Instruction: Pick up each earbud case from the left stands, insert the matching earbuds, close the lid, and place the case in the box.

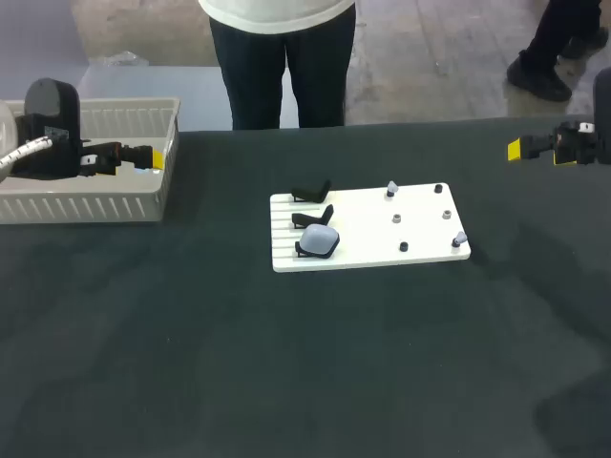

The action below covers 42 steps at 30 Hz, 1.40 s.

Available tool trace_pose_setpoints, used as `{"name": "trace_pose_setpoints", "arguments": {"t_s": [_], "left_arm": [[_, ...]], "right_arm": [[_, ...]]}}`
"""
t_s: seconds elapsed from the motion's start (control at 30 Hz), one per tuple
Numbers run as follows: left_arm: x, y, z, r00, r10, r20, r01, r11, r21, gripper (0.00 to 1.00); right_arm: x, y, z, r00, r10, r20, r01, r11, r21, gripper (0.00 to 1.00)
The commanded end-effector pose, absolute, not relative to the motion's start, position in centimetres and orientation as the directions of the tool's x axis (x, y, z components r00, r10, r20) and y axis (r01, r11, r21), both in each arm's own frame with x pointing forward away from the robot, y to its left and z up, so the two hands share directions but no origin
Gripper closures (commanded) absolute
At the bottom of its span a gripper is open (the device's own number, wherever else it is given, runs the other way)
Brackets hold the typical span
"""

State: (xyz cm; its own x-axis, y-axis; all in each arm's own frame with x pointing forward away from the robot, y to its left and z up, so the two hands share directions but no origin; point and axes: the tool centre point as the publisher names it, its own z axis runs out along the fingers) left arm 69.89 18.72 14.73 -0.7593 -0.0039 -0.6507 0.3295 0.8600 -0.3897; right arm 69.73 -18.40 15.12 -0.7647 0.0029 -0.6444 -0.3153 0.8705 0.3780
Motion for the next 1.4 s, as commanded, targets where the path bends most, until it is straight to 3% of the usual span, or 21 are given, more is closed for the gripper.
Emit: {"name": "trace_pose_setpoints", "arguments": {"t_s": [0.03, 0.43, 0.53, 0.6, 0.77, 0.93, 1.03, 1.13, 1.4], "left_arm": [[69.9, 18.5, 15.0, -0.765, -0.001, -0.644, 0.322, 0.865, -0.384, 0.00], [69.9, 18.5, 15.0, -0.765, -0.001, -0.644, 0.322, 0.865, -0.384, 0.00], [69.9, 17.6, 15.3, -0.584, 0.156, -0.796, 0.639, 0.693, -0.333, 0.00], [69.6, 17.4, 15.5, -0.395, 0.226, -0.890, 0.824, 0.515, -0.235, 0.00], [68.8, 16.8, 15.5, -0.091, 0.282, -0.955, 0.972, 0.234, -0.024, 0.00], [67.8, 16.1, 16.1, 0.043, 0.290, -0.956, 0.994, 0.088, 0.071, 0.00], [67.3, 15.3, 16.4, 0.079, 0.325, -0.942, 0.995, 0.039, 0.096, 0.00], [67.2, 14.4, 16.6, 0.024, 0.377, -0.926, 0.997, 0.064, 0.052, 0.00], [67.2, 14.4, 16.6, 0.024, 0.377, -0.926, 0.997, 0.064, 0.052, 0.00]], "right_arm": [[69.8, -18.5, 15.0, -0.765, 0.002, -0.644, -0.318, 0.869, 0.380, 0.00], [69.8, -18.5, 15.0, -0.765, 0.002, -0.644, -0.318, 0.869, 0.380, 0.00], [69.8, -18.5, 15.0, -0.765, 0.002, -0.644, -0.318, 0.869, 0.380, 0.00], [69.8, -18.5, 15.0, -0.765, 0.002, -0.644, -0.318, 0.869, 0.380, 0.00], [69.8, -18.5, 15.0, -0.765, 0.002, -0.644, -0.318, 0.869, 0.380, 0.00], [69.8, -18.5, 15.0, -0.765, 0.002, -0.644, -0.318, 0.869, 0.380, 0.00], [69.8, -18.5, 15.0, -0.765, 0.002, -0.644, -0.318, 0.869, 0.380, 0.00], [69.8, -18.5, 15.0, -0.765, 0.002, -0.644, -0.318, 0.869, 0.380, 0.00], [69.8, -18.5, 15.0, -0.765, 0.002, -0.644, -0.318, 0.869, 0.380, 0.00]]}}
